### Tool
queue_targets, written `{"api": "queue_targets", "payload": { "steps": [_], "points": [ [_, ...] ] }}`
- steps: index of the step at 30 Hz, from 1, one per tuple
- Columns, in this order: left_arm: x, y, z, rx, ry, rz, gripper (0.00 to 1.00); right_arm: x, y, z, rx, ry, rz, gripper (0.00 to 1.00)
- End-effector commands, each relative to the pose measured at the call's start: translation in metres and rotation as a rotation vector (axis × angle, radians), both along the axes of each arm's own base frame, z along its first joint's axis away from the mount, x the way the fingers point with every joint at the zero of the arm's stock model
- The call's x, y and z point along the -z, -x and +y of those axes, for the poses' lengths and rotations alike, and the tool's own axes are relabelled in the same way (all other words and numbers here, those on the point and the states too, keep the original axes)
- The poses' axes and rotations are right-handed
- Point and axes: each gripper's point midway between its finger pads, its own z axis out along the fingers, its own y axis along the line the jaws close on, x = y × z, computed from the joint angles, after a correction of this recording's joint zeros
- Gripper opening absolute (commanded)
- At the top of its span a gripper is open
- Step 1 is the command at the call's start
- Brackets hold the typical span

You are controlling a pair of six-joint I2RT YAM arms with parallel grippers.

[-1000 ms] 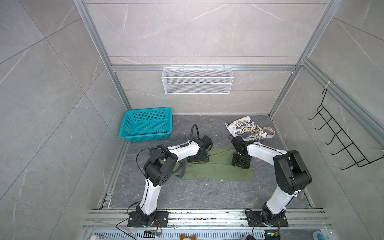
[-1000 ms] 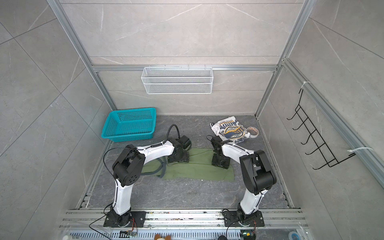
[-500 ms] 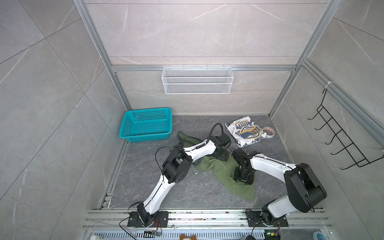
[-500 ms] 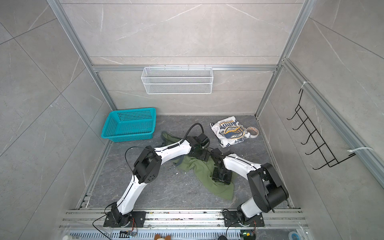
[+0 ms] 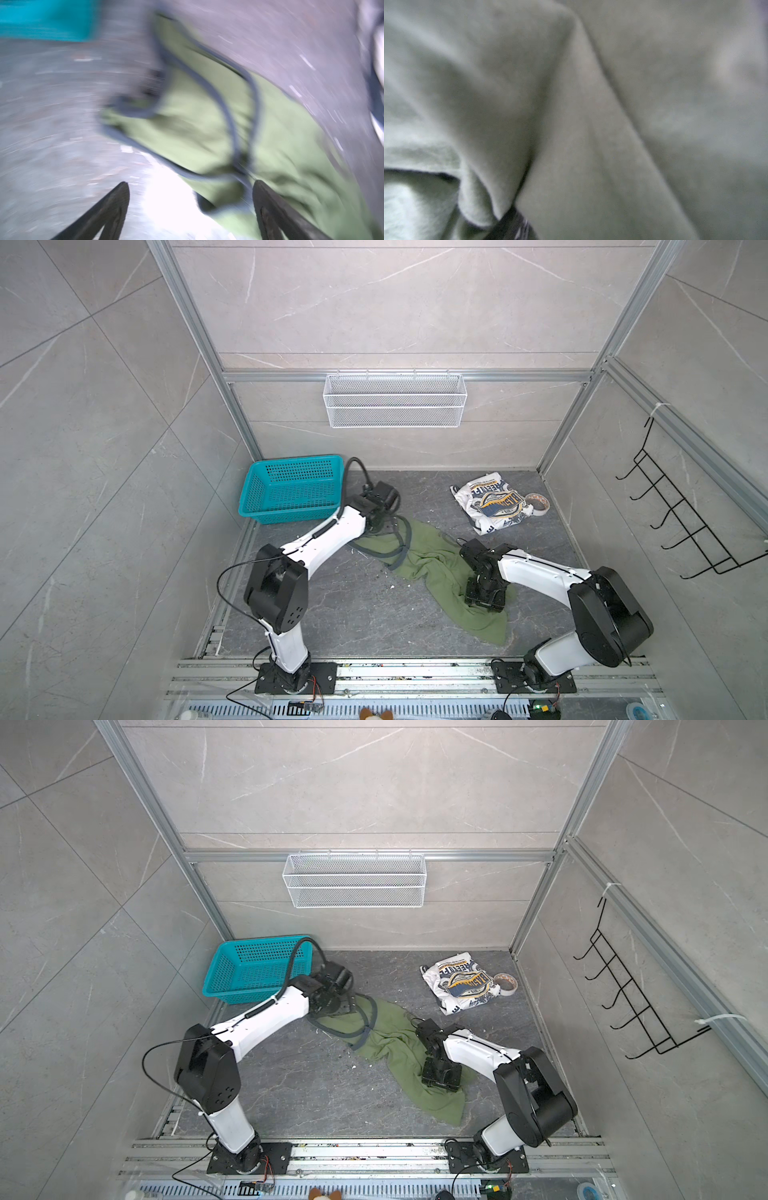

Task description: Fold and stack the tank tops

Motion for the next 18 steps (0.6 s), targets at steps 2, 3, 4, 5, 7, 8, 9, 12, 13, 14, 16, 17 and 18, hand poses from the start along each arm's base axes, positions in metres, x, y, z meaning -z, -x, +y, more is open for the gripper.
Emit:
{"api": "queue_targets", "payload": {
  "steps": [2, 3, 4, 5, 7, 8, 9, 12, 13, 14, 16, 17, 18],
  "points": [
    [0.051, -0.004, 0.010, -0.066, -0.003, 0.103, 0.90, 0.005, 0.003, 0.004, -0.012, 0.016, 0.022, 0.58],
    [0.057, -0.008, 0.010, -0.067, 0.001, 0.112, 0.90, 0.006, 0.003, 0.005, -0.016, 0.018, 0.023, 0.58],
    [0.064, -0.013, 0.008, -0.065, 0.009, 0.122, 0.89, 0.006, 0.004, 0.005, -0.018, 0.018, 0.024, 0.58],
    [0.070, -0.018, 0.006, -0.059, 0.010, 0.127, 0.88, 0.006, 0.005, 0.005, -0.018, 0.021, 0.025, 0.58],
    [0.079, -0.027, 0.003, -0.054, 0.007, 0.132, 0.86, 0.007, 0.007, 0.006, -0.024, 0.023, 0.029, 0.58],
    [0.085, -0.032, 0.001, -0.048, 0.003, 0.138, 0.83, 0.007, 0.008, 0.006, -0.025, 0.026, 0.031, 0.58],
    [0.089, -0.038, 0.001, -0.045, -0.007, 0.138, 0.80, 0.008, 0.010, 0.007, -0.029, 0.027, 0.036, 0.58],
    [0.099, -0.063, 0.001, -0.023, -0.030, 0.127, 0.75, 0.010, 0.017, 0.011, -0.045, 0.036, 0.050, 0.58],
    [0.101, -0.074, 0.001, -0.014, -0.042, 0.124, 0.74, 0.011, 0.019, 0.012, -0.054, 0.040, 0.057, 0.58],
    [0.103, -0.084, 0.000, -0.004, -0.048, 0.120, 0.72, 0.013, 0.023, 0.013, -0.061, 0.045, 0.068, 0.58],
    [0.110, -0.103, 0.002, 0.014, -0.061, 0.120, 0.69, 0.015, 0.029, 0.016, -0.074, 0.049, 0.080, 0.58],
    [0.116, -0.113, 0.001, 0.029, -0.064, 0.125, 0.67, 0.016, 0.033, 0.019, -0.078, 0.048, 0.086, 0.58],
    [0.126, -0.120, 0.003, 0.037, -0.079, 0.140, 0.65, 0.017, 0.037, 0.021, -0.086, 0.047, 0.091, 0.58]
  ]
}}
